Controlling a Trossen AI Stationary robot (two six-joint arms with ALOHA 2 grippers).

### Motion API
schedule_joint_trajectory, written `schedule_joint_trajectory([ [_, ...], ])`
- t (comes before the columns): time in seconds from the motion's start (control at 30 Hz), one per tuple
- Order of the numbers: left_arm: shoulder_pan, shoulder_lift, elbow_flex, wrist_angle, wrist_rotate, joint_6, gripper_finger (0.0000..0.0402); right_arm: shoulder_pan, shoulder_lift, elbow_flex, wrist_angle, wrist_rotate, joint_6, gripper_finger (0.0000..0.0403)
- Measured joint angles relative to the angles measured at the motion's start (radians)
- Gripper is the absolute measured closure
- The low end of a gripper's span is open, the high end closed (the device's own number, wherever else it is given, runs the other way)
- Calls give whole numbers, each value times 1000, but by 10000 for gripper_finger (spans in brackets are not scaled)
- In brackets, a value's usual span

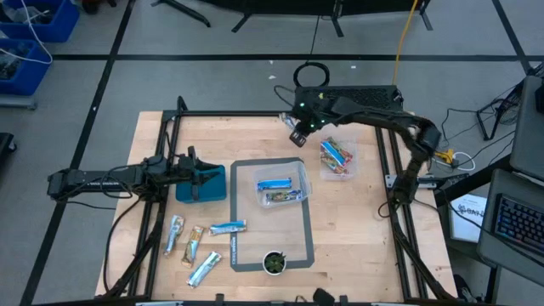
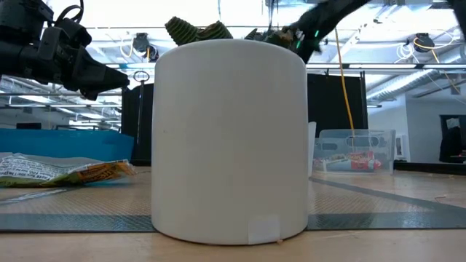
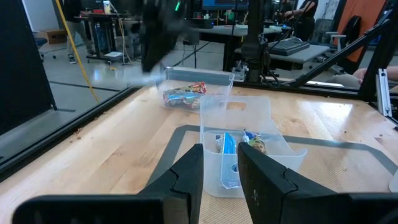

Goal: Pick and place Granola Bars by type
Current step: Put the blue granola bar into the left transparent bin

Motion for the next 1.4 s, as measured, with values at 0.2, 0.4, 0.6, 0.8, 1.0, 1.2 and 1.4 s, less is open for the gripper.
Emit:
schedule_joint_trajectory([
  [0.2,0,0,0,0,0,0,298,133,-225,0,-9,1,-42,402],
  [0.4,0,0,0,0,0,0,298,387,-435,-66,6,1,-141,403],
  [0.6,0,0,0,0,0,0,298,641,-604,-298,127,7,-57,403],
  [0.8,0,0,0,0,0,0,298,743,-657,-545,361,5,31,403],
  [1.0,0,0,0,0,0,0,298,712,-627,-633,412,1,18,403],
  [1.2,0,0,0,1,0,0,298,678,-593,-633,502,-6,-50,403],
  [1.4,0,0,0,1,0,0,298,631,-560,-681,729,-186,-102,403],
])
